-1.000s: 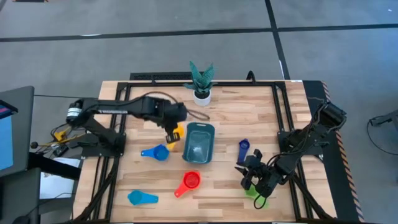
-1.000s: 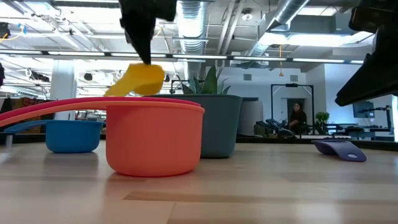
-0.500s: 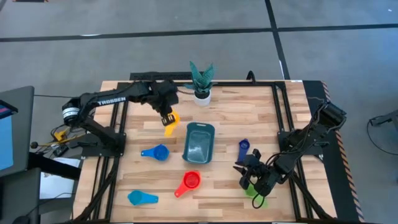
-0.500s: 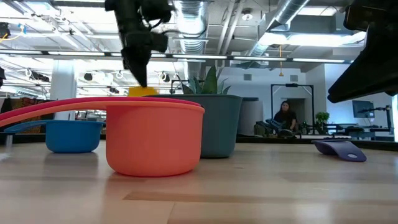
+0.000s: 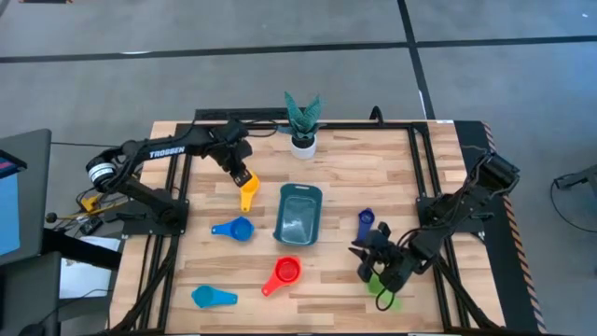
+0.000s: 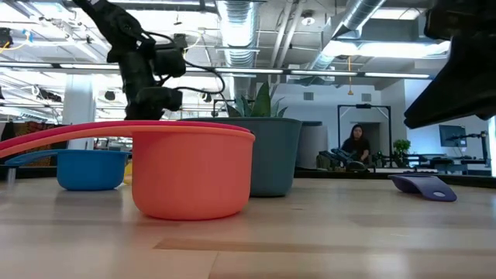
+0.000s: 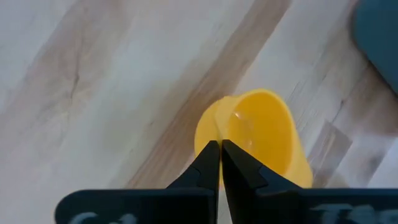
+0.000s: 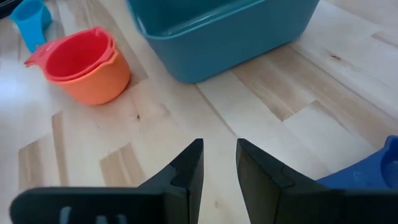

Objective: Nest measuring cups in basket
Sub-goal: Remove the yellow measuring cup from the stacked measuring cup, then stack the blue measuring cup on top of the red measuring cup

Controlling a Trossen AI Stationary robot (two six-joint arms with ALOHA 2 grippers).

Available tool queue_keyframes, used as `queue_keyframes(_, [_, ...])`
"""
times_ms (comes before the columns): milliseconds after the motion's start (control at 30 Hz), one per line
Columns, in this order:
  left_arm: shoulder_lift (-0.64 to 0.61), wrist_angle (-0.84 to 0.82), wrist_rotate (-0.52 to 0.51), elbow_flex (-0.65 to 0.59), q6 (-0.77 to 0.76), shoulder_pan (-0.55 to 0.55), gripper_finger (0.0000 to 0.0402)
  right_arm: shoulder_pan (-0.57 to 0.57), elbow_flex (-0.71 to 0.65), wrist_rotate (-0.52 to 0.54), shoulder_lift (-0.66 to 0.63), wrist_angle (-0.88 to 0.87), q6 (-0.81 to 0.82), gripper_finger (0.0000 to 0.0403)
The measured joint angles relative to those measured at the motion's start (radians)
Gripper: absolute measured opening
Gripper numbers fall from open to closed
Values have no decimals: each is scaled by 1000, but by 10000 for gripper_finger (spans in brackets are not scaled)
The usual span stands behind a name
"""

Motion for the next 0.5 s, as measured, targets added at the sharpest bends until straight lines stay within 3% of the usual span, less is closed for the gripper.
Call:
queue_keyframes(233, [-14, 8, -4, -2, -30, -4, 41, -33, 0, -11, 0, 5, 0, 119])
queue_keyframes(367, [-71, -30, 0, -1, -97, -6, 72, -43, 0, -27, 0, 8, -3, 119])
queue_keyframes(500, [-156, -86, -7, -5, -158, -48, 76, -45, 0, -27, 0, 29, -44, 119])
